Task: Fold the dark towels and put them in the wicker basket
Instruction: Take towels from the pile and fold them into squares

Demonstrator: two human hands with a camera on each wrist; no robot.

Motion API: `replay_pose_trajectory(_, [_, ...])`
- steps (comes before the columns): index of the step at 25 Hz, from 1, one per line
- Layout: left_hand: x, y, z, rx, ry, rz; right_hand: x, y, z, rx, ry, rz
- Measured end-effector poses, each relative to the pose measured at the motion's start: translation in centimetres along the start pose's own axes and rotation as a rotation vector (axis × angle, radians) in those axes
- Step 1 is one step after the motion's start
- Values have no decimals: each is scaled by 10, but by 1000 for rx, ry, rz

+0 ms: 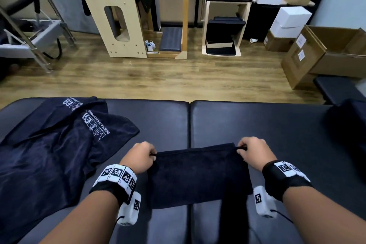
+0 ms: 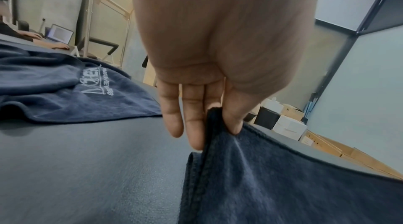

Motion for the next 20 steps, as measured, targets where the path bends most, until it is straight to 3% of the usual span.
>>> replay_pose_trajectory(5, [9,-28,7,-14,-16,-1,15,-18,4,43,-100,-60])
replay_pose_trajectory(9, [40,-36,-8,70,-237,107,66,-6,4,43,26,132])
replay_pose_trajectory(13, [42,-32,-3,45,-393,56,102,14,12,7,89,241])
replay_pose_trajectory(20, [67,21,13,-74,-209,58,124,36,47,-89,166,157])
Point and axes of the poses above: each hand's wrist, its own y-axis away from the middle knuckle, its own x-axis out of the palm, z = x × y, the point moved 10 cm from there along -y, towards the middle knuckle, and after that the axes turned 8 degrees about z, right-handed, at the moved point
